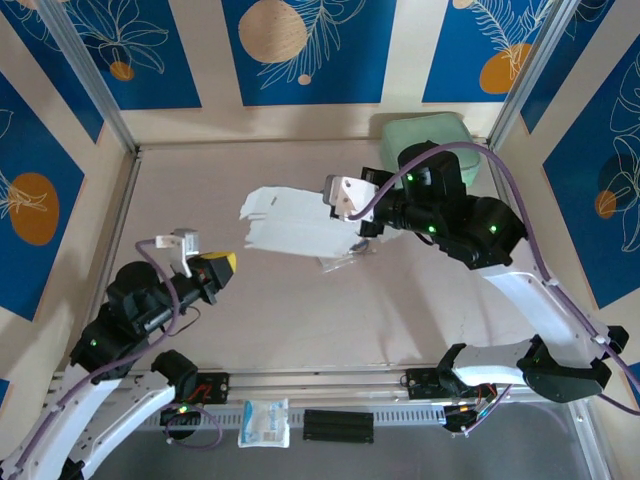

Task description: Fold the paper box

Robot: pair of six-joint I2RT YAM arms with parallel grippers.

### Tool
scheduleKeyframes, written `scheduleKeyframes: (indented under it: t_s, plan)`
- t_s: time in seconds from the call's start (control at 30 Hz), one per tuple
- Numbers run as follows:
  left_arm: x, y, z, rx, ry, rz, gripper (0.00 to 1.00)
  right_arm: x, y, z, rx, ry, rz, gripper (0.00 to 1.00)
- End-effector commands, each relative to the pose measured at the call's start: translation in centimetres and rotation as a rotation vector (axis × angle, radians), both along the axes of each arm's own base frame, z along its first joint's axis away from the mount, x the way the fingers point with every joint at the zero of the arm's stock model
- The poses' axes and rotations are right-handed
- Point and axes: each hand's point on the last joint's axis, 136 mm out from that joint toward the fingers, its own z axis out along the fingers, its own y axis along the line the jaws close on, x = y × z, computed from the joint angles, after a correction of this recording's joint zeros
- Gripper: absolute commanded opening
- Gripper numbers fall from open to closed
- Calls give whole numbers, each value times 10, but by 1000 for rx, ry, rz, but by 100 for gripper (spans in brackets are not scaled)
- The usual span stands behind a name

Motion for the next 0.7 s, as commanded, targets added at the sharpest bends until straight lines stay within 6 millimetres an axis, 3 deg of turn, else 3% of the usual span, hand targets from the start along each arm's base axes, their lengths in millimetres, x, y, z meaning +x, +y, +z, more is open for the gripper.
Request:
scheduleKeyframes:
  t_s: [0.0, 0.13, 0.2, 0.33, 0.5, 0.67]
  plan:
    - [-12, 11, 29, -6, -90, 10, 11, -32, -11, -21, -38, 236, 37, 0]
    - [-10, 16, 20, 40, -73, 34, 11, -46, 0, -40, -74, 385, 120, 0]
    - [-7, 15, 12, 51, -51, 40, 11, -41, 9, -56, -104, 441, 130, 0]
    - [1, 23, -8, 85, 22, 108, 10, -5, 29, -82, -134, 438, 88, 0]
    - [12, 27, -54, 166, 187, 169, 8, 54, 62, -105, -144, 322, 25, 0]
    - [20, 26, -103, 252, 358, 209, 7, 93, 93, -128, -157, 248, 9, 0]
